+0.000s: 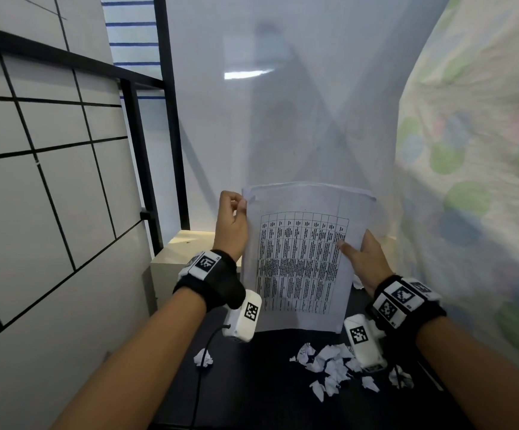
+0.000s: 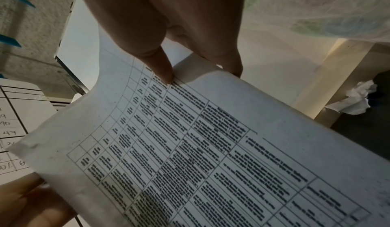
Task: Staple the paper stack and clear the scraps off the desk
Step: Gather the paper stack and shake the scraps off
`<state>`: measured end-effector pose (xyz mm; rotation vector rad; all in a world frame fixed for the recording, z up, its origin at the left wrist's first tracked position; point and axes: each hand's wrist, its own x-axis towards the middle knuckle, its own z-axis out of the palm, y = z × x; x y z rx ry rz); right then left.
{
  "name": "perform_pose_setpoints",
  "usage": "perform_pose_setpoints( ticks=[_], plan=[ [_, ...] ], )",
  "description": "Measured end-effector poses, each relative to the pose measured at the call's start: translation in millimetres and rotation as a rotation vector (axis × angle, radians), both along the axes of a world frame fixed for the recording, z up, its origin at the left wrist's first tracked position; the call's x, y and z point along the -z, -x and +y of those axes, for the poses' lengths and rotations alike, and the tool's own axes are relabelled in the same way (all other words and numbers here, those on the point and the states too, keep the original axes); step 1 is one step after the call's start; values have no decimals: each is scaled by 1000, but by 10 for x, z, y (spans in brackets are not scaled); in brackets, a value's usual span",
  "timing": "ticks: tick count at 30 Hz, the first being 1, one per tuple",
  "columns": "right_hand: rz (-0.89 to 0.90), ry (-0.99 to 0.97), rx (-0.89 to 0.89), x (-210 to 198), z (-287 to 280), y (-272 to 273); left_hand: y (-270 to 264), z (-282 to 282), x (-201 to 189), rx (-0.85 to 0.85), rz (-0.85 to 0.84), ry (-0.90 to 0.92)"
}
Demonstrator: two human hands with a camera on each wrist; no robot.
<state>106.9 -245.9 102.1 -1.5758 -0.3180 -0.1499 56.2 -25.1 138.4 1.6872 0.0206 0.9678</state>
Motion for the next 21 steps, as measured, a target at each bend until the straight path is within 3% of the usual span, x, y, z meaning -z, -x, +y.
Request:
perform_pose_setpoints(
  ticks=[6, 10, 13, 18, 21],
  plan=[
    [-22, 18, -6, 16, -43, 14, 20, -7, 20, 18, 35, 75],
    [-39, 43, 1, 29, -51, -1, 129, -94, 117, 258, 60, 303],
    [-46, 52, 19, 42, -41, -23, 101, -112, 288, 377, 70, 200],
    [-51, 77, 5, 37, -48, -73, -18, -113, 309, 173, 101, 34],
    [-41, 73, -14, 45, -42, -98, -68, -71, 297, 163, 101, 28]
  ],
)
